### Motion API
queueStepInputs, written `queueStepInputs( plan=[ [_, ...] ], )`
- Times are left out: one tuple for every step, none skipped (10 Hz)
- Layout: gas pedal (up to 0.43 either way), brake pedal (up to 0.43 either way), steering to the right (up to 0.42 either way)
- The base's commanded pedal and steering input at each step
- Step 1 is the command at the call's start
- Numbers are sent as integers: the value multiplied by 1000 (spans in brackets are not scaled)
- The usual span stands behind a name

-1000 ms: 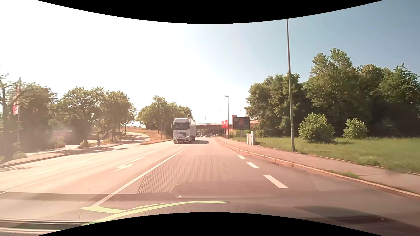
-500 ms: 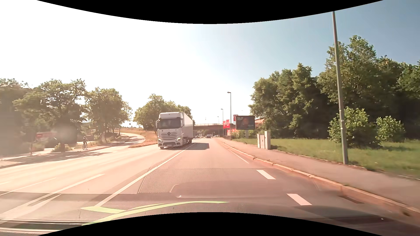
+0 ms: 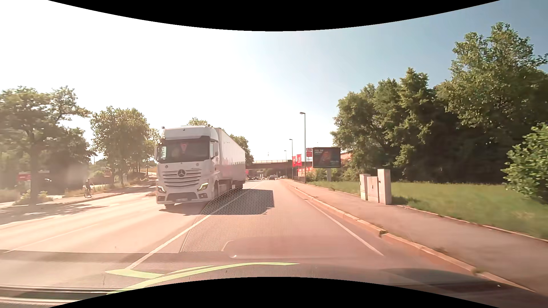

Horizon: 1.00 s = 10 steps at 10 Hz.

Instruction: Follow the waypoints while adhering to traffic rules and regulations

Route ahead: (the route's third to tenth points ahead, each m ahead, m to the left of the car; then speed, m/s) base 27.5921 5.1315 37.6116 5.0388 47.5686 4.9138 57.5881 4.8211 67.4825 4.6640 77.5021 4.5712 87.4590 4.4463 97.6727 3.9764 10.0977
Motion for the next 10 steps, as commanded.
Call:
queueStepInputs(
  plan=[
    [79,0,-1],
    [79,0,-1],
    [79,0,-1],
    [79,0,0],
    [79,0,-1],
    [79,0,-1],
    [79,0,0],
    [79,0,0],
    [79,0,-1],
    [79,0,0]
  ],
)
